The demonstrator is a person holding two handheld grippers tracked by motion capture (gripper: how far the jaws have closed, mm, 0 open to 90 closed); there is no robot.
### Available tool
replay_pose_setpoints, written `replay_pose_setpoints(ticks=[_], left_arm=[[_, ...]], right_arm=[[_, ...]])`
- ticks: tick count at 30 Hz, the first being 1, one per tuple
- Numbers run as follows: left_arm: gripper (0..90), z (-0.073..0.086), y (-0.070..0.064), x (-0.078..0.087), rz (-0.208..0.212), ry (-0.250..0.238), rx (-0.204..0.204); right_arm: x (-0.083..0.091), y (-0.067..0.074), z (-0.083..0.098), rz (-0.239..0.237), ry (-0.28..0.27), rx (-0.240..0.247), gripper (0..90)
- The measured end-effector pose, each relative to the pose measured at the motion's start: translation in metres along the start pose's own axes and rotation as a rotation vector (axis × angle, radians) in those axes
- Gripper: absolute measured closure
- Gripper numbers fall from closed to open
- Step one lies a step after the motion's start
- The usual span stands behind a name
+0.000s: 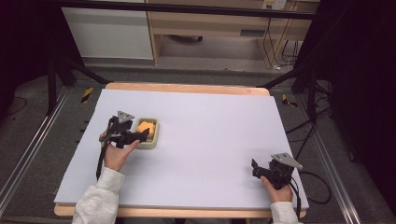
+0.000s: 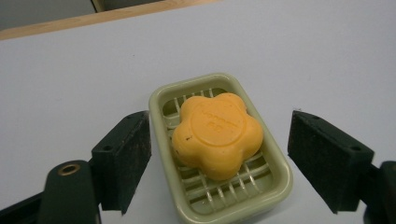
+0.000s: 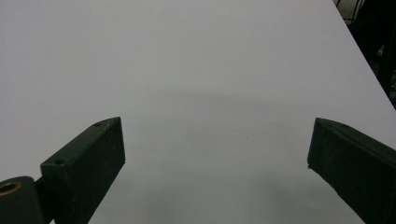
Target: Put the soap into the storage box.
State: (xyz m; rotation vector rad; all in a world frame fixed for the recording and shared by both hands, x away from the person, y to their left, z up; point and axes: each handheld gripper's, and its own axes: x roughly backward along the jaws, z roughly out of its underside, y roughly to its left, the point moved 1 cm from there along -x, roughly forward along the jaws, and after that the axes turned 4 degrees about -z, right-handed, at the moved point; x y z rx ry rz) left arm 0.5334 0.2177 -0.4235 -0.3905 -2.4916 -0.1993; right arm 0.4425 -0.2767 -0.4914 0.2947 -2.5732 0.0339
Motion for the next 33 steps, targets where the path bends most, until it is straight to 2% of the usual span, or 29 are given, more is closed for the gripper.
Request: replay_pose_setpoints(ticks=[7,12,16,23,33], left_arm=[[27.4,0.010,0.007,0.015,0.016,-0.027,0.002],[28.4,0.020,0.013,0.022,0.009,-0.018,-0.009],[28.8,0.029,0.018,0.026,0.002,-0.010,0.003],[28.8,0.052,0.023,0.032,0.003,0.015,-0.042],[28.4,0.078,0.032,0.042,0.006,0.028,-0.046]], right_arm=[[0.000,0.000,0.000,-0.002,0.004,0.001,4.6],[0.000,0.001,0.000,0.000,-0.002,0.008,4.7],[0.000,0.000,0.000,-0.003,-0.001,0.004,4.7],[0.000,0.000,0.000,-0.005,-0.002,0.000,4.7],[0.001,-0.001,0.000,-0.004,-0.004,-0.004,4.7]])
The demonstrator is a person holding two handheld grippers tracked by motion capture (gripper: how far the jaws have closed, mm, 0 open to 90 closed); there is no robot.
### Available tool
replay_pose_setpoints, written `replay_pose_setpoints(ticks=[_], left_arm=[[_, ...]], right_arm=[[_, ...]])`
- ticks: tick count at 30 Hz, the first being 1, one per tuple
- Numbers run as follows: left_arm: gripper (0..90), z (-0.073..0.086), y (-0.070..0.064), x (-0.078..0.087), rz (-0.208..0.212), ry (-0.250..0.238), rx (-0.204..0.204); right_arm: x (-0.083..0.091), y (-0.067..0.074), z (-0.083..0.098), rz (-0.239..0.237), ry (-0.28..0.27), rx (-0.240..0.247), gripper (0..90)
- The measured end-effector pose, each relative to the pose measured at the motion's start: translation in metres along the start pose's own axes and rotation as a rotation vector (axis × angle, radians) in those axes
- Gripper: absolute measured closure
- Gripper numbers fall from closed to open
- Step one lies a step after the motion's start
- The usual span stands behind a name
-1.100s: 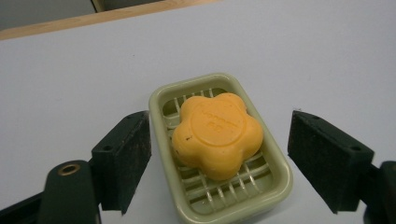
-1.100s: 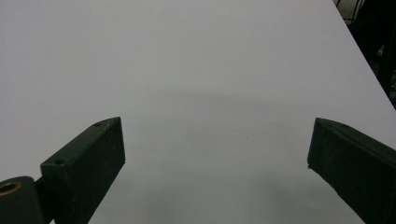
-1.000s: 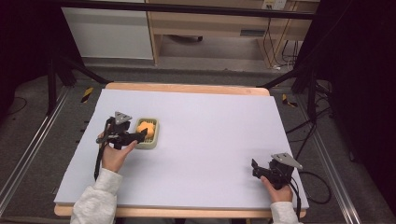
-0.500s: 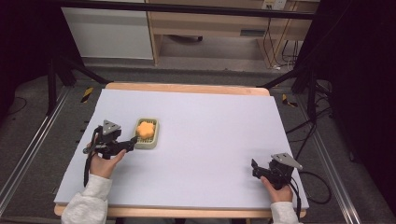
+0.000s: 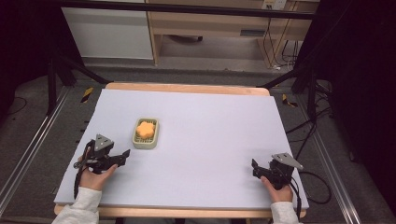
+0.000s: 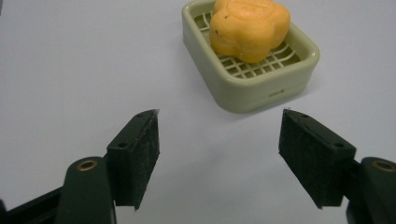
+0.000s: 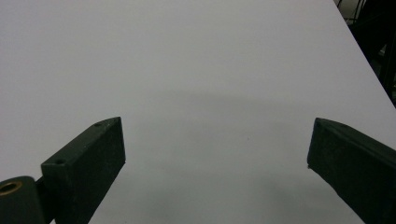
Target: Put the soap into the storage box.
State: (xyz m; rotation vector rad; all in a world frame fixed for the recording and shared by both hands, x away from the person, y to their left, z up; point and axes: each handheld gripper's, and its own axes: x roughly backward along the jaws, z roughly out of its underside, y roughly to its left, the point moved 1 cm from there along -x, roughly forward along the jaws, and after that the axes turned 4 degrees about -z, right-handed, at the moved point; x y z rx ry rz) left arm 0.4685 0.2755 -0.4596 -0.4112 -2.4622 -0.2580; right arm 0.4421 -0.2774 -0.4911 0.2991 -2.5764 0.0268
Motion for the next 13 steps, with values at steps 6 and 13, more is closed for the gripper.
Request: replay_pose_setpoints(ticks=[6,13], left_arm=[[27.5,0.010,0.007,0.005,-0.008,-0.001,0.006],[26.2,0.020,0.018,0.009,-0.047,0.009,0.027]], right_arm=[[0.000,0.000,0.000,0.001,-0.001,-0.001,4.7],[0.000,-0.001,0.000,0.001,0.001,-0.005,4.7]])
